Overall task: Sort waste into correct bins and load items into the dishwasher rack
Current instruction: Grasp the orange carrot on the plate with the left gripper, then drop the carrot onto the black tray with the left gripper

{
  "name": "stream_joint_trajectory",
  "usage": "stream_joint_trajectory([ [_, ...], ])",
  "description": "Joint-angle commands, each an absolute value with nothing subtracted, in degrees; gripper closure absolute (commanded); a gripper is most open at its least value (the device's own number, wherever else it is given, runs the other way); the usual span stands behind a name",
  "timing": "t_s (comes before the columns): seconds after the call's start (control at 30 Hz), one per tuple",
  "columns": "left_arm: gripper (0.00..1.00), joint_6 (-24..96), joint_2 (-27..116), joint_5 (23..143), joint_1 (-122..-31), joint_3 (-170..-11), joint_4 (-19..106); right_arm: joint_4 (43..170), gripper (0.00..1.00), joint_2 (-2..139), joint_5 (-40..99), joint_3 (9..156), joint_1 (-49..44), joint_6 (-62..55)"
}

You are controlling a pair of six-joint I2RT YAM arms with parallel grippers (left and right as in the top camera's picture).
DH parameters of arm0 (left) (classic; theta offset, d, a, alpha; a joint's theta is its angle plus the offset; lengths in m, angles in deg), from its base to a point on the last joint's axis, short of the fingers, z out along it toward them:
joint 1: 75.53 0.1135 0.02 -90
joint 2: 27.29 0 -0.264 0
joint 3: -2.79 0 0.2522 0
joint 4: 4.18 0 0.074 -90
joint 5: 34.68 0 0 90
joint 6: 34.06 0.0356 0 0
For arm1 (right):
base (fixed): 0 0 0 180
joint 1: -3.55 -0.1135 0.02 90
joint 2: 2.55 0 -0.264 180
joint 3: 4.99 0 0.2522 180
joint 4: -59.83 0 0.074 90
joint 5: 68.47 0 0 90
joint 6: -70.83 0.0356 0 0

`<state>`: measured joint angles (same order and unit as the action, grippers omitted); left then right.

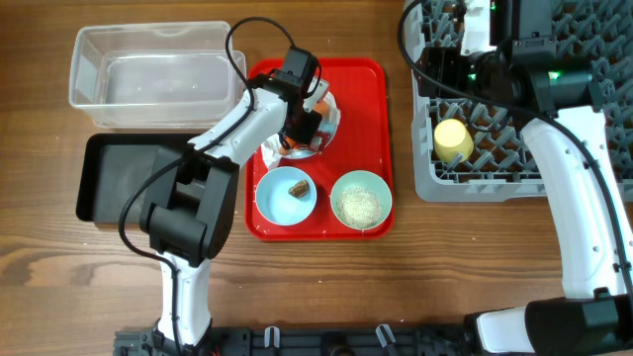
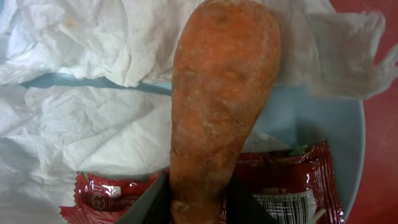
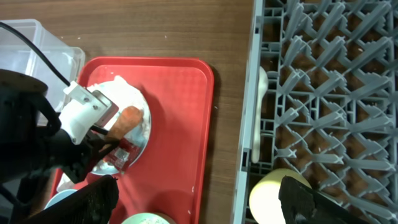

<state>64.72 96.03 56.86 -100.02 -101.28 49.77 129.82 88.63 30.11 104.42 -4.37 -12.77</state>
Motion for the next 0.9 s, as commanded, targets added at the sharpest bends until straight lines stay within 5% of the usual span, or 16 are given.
stream_joint_trajectory([
  [0.0,0.78,64.5,98.0,58.3,-100.2,-101.6,49.6,130.0,0.14,88.6,28.8,104.1,-4.2,-13.1],
  [0.2,0.71,64.5,98.1,61.7,-100.2,-101.6,47.0,130.2,0.12,88.8,28.8,104.1,-4.2,-13.1],
  [0.4,0.82,64.0,98.2,61.9,-100.2,-101.6,47.5,130.7,0.1,88.8,28.8,104.1,-4.1,-13.7],
  [0.47,0.95,63.6,98.2,61.9,-100.2,-101.6,47.6,130.7,0.1,88.8,28.8,104.1,-3.8,-14.0],
  [0.87,0.95,56.2,79.7,61.0,-99.4,-102.2,50.0,131.2,0.09,88.8,28.7,104.1,-3.7,-14.9],
])
